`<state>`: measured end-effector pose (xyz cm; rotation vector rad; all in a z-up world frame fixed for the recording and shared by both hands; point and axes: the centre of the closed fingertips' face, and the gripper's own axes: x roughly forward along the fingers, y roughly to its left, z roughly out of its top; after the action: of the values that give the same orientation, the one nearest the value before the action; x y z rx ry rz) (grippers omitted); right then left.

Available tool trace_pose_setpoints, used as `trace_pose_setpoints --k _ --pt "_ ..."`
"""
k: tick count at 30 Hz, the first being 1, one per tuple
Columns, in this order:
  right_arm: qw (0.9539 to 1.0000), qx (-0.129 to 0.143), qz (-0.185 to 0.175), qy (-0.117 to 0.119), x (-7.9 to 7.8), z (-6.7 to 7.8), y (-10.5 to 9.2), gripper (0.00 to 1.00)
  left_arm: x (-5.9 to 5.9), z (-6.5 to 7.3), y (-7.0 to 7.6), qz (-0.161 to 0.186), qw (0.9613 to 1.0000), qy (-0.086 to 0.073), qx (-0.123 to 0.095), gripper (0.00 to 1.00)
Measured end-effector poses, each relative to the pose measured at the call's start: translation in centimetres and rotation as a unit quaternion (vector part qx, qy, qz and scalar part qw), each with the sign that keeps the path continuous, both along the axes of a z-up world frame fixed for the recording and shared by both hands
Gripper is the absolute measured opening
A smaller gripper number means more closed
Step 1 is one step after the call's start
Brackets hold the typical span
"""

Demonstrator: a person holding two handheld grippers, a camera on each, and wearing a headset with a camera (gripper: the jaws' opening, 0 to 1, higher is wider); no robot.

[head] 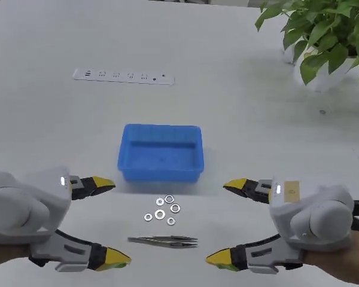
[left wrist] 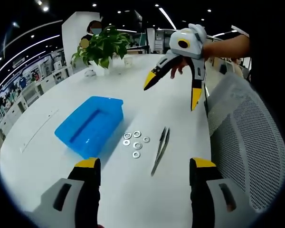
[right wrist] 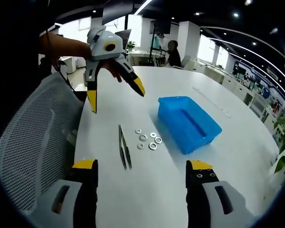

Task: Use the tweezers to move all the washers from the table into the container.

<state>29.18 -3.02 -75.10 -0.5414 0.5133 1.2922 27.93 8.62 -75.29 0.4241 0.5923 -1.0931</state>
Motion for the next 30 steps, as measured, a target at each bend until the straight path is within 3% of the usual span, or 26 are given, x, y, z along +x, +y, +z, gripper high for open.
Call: trace_pose_setpoints --k 15,30 --pt "0.9991 -0.024 0.035 -0.008 -0.6 -1.9 1.5 0.57 -0.1 -2.4 -1.1 -0.039 0.9988 0.005 0.030 0.64" --pt "0.9945 -0.054 0.089 -0.009 -1.2 -3.7 3.1 0.33 -0.5 -4.1 -1.4 -0.070 0.9957 0.010 0.060 0.38"
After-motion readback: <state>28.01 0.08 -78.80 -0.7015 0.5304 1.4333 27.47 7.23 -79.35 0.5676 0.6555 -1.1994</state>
